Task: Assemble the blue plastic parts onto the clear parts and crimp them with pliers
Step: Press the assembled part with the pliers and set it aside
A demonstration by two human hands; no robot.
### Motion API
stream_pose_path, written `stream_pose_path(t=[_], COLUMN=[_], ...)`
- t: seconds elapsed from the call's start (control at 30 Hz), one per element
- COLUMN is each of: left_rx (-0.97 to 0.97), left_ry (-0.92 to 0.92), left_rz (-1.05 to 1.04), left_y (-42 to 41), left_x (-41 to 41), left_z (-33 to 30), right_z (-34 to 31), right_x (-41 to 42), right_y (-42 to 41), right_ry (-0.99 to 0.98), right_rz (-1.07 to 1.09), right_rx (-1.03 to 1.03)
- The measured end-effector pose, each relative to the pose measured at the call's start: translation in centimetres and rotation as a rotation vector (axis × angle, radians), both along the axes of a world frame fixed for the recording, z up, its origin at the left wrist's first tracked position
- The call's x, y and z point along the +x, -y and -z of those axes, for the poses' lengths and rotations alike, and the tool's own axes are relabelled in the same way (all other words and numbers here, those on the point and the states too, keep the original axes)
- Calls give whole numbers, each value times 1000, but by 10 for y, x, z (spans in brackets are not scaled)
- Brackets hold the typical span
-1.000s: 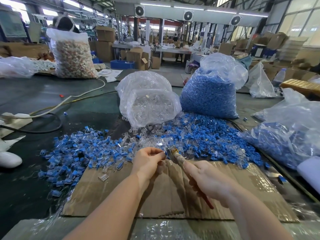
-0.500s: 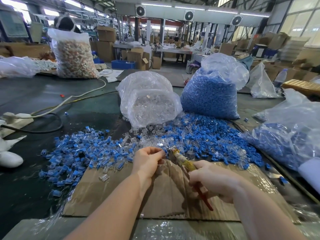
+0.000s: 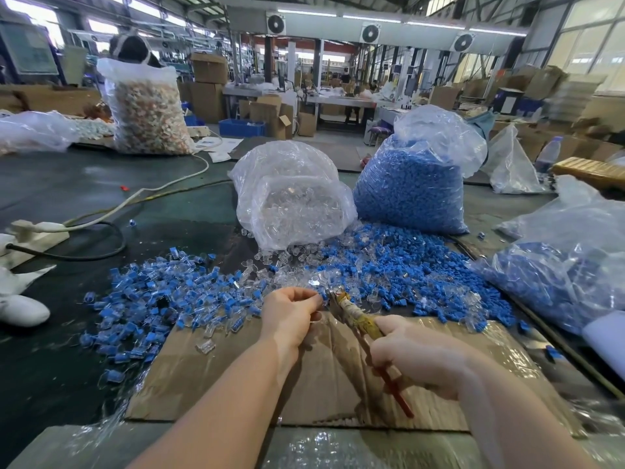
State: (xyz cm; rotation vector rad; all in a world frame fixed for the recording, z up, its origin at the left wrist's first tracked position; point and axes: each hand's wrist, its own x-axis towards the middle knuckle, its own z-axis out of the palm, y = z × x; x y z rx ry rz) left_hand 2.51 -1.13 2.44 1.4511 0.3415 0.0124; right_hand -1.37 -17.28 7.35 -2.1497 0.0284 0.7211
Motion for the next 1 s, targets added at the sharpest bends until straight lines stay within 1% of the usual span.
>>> stream_pose_path(t=[0.17,0.33,0.53,0.6,0.7,0.8,0.87,1.0], left_rx=[-60,-77,-102,-93,-87,-52,2,68], left_ry=[-6,-4,1,1,-4,7,32,56], left_rz=[-3,-19,-40,-43,-52,-55,-43,-28], left_y=[2,2,5,6,5,3,0,-3], left_x=[2,2,1,0,-2,-2,-2,-2], left_z=[0,1,-1,-1,1,1,0,-2], right_z=[0,1,3,5,7,13,17,21], right_x=[-1,-3,-8,-9,-8,-7,-7,-9], right_y=[1,-1,-8,-8,-7,-1,-1,-2], right_ry=[50,77,237,254,193,73,83,137], right_rz=[-3,-16,-36,-48,-26,75,146,152], right_rx=[-23,-25,-83,-80,4,195,280,250])
